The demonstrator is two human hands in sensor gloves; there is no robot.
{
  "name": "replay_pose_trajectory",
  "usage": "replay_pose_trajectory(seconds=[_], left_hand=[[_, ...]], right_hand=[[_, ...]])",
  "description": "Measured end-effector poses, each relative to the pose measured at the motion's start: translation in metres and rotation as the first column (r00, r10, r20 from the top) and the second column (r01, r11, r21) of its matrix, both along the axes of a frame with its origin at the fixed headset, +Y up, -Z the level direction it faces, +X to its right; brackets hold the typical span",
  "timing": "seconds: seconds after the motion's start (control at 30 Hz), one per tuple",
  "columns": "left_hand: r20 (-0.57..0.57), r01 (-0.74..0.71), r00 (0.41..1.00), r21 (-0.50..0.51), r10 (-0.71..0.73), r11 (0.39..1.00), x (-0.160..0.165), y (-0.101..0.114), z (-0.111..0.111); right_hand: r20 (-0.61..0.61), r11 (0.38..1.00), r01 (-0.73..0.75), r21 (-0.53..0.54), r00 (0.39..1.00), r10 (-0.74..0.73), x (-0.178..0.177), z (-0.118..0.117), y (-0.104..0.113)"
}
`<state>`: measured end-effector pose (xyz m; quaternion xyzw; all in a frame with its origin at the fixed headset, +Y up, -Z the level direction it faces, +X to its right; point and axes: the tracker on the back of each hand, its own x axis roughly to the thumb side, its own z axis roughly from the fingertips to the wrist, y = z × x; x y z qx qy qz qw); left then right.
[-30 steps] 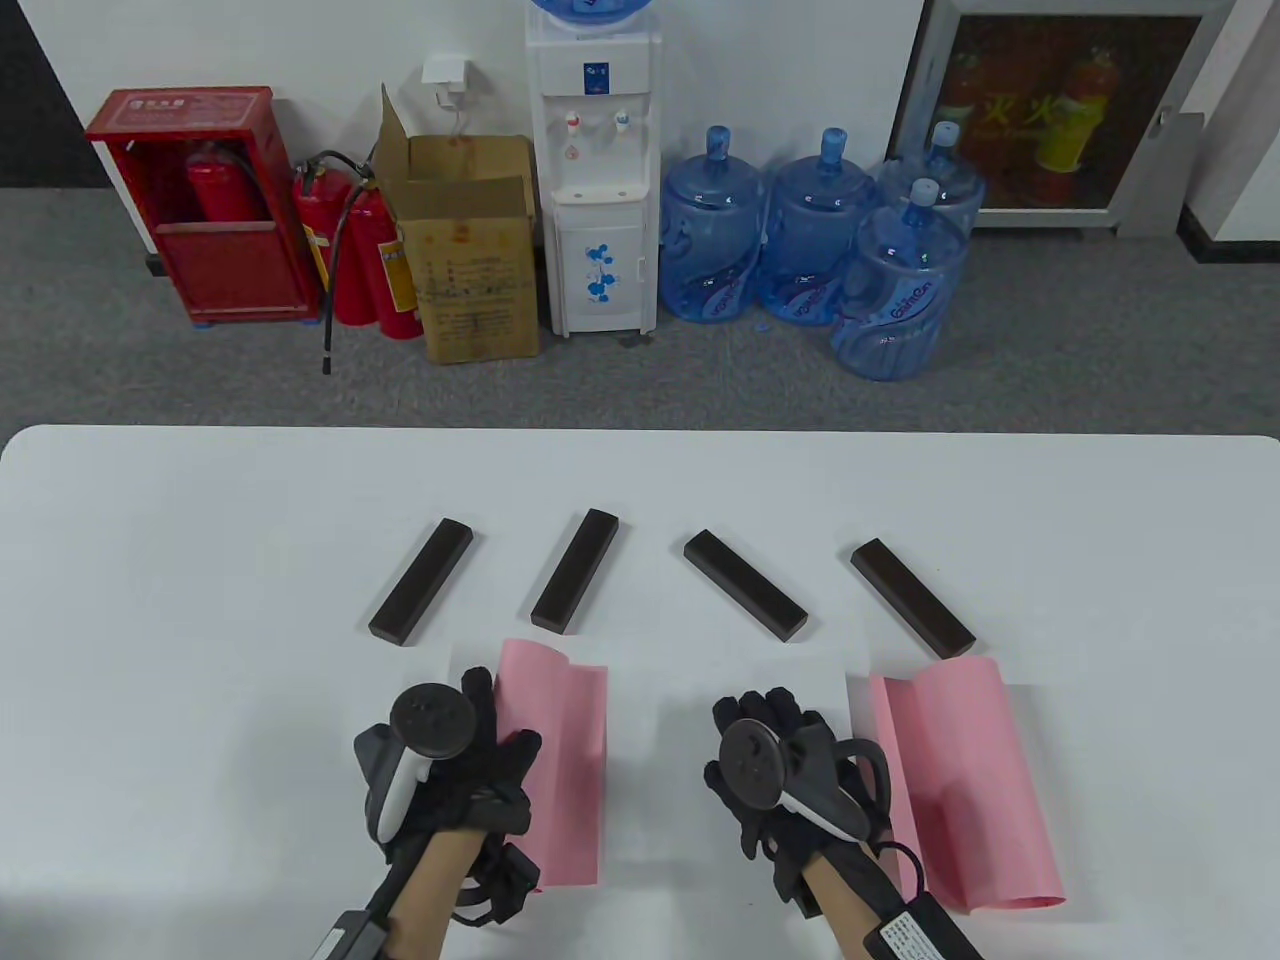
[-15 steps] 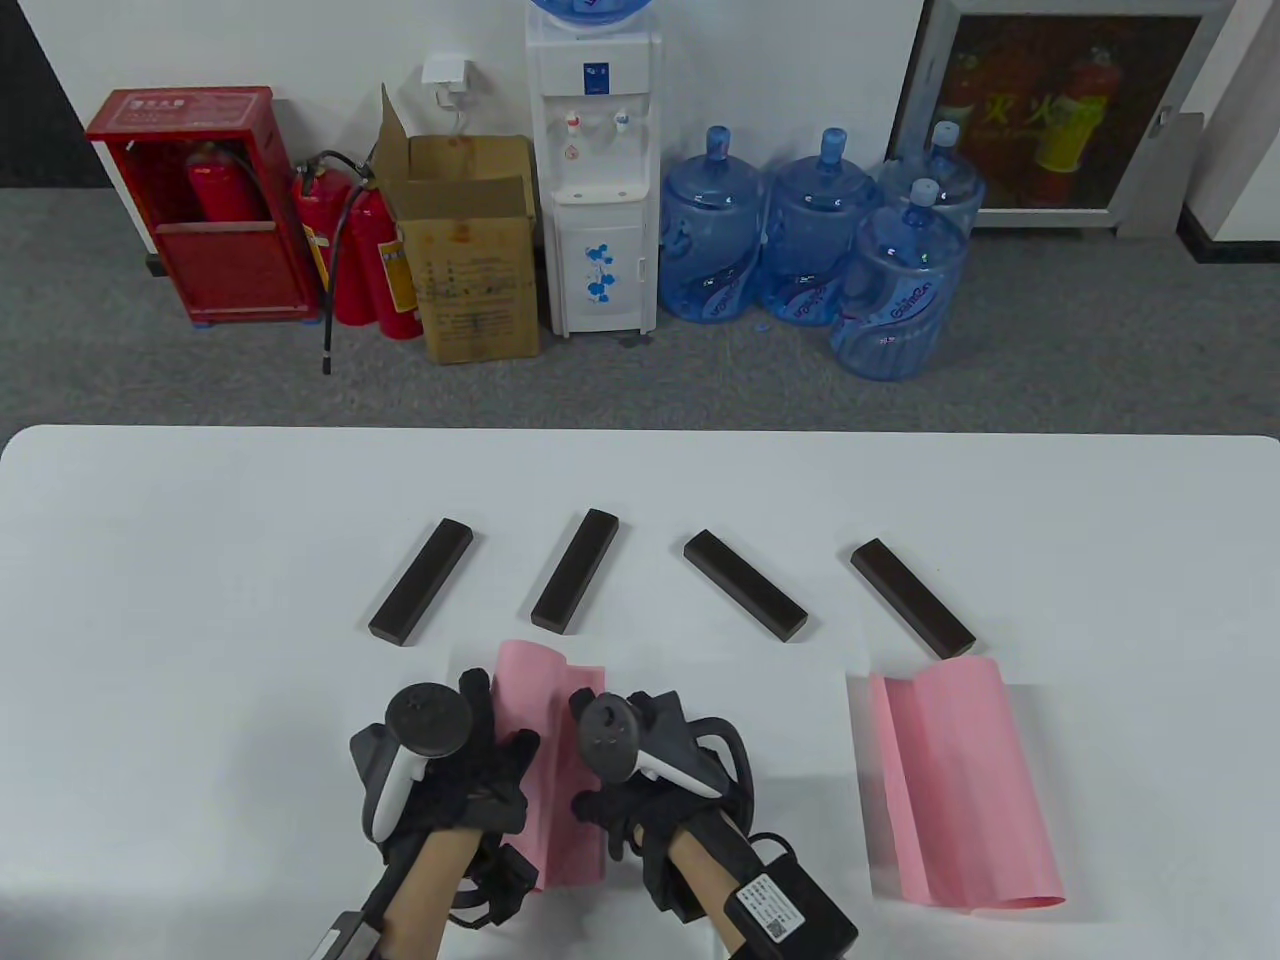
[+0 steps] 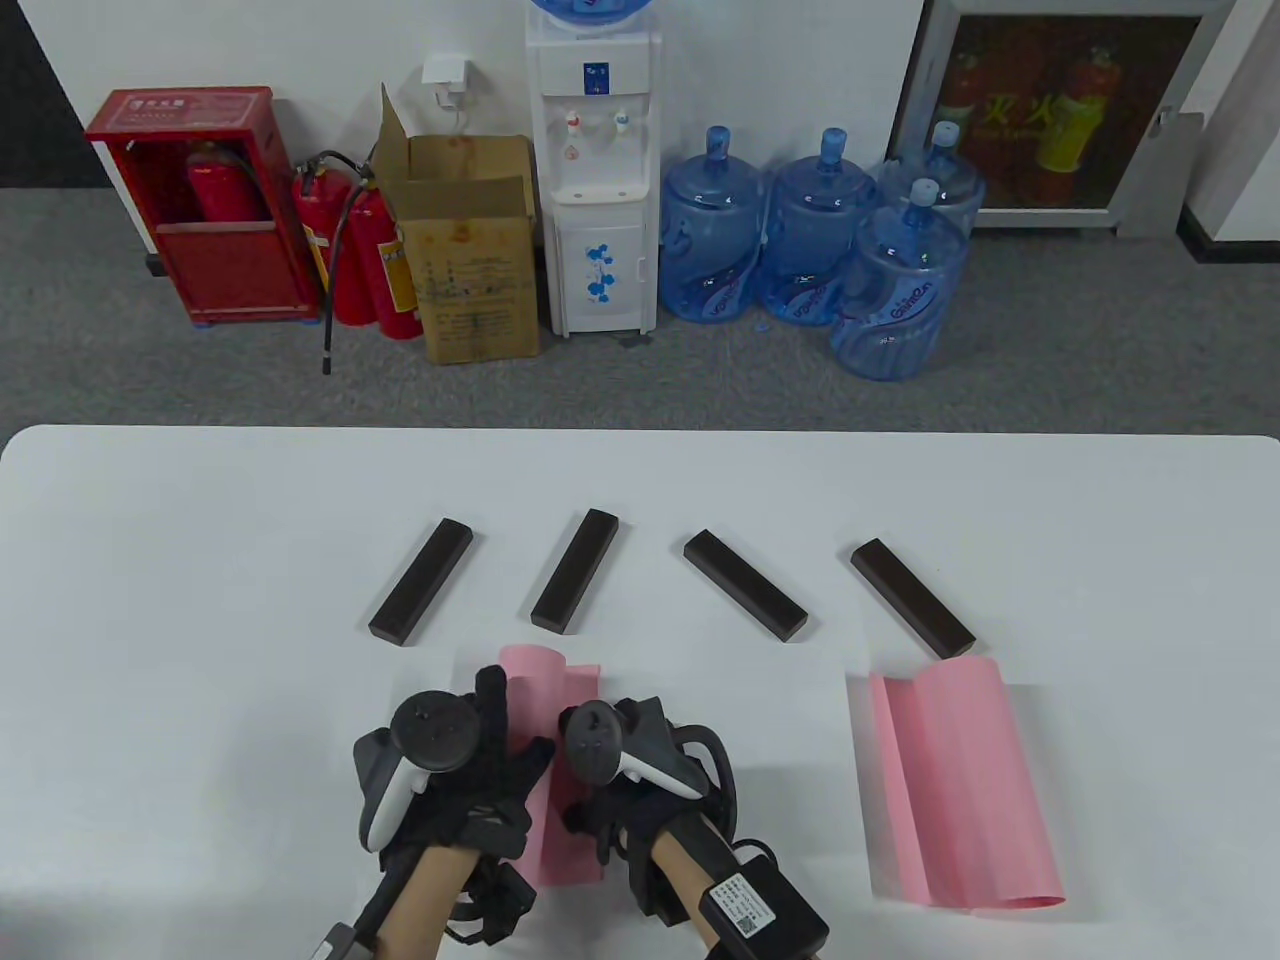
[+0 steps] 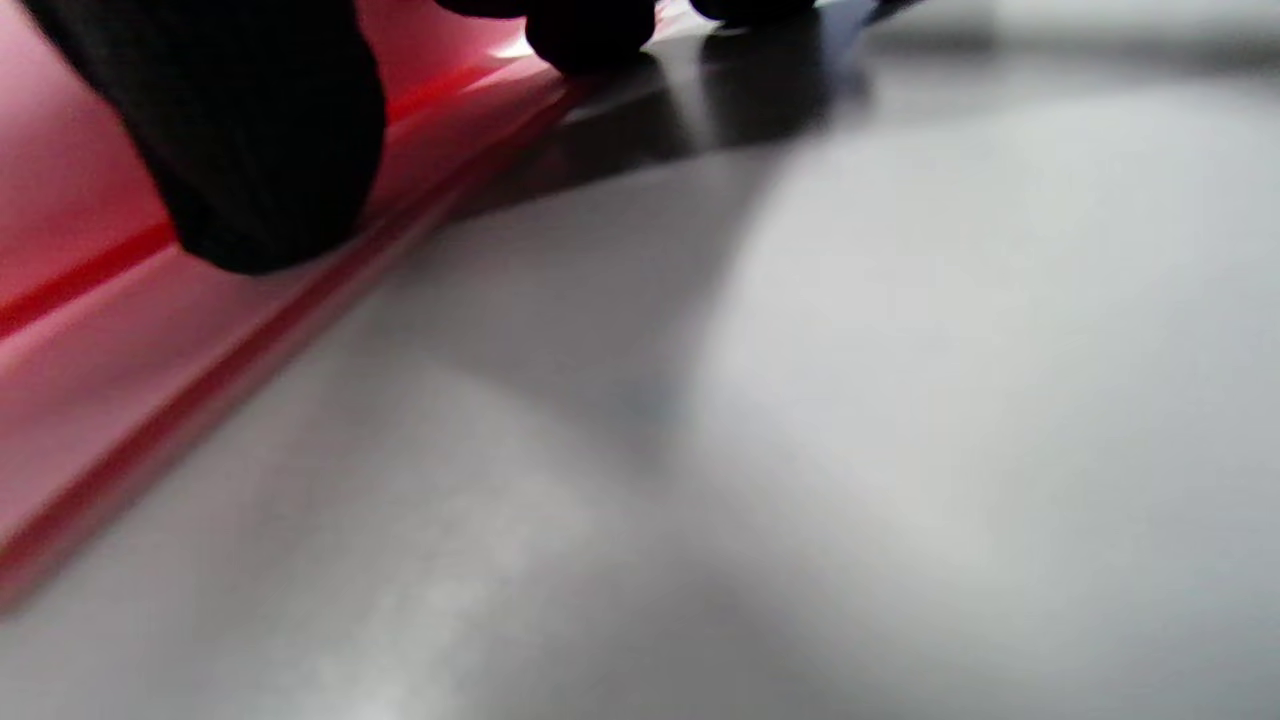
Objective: Unroll papers and secure with paperweights
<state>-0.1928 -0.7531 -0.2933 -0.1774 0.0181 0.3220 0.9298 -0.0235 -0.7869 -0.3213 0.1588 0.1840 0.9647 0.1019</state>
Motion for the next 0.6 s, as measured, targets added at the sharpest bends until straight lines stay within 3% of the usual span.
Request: replay_pose_trajectory(seconds=[0.17, 0.3, 0.5, 0.6], left_hand=[[0.138, 0.236, 0.960, 0.072, -0.244, 0.969, 0.017, 0.004, 0.001], [0.211, 0.437, 0.864, 0.135, -0.457, 0.889, 0.025, 0.001, 0.001], [0.246, 0.519, 0.803, 0.159, -0.543, 0.840, 0.022, 0.000, -0.001], [0.249, 0.608, 0.743, 0.138, -0.622, 0.782, 0.019, -0.002, -0.003]], right_hand=[[0.002, 1.000, 0.023, 0.003, 1.000, -0.023, 0.003, 0.000, -0.001], [0.002, 0.999, 0.031, 0.007, 1.000, -0.031, 0.004, 0.000, -0.002], [0.002, 0.999, 0.038, 0.006, 0.999, -0.038, 0.004, 0.000, -0.002], [0.002, 0.999, 0.039, 0.005, 0.999, -0.039, 0.005, 0.000, -0.002]])
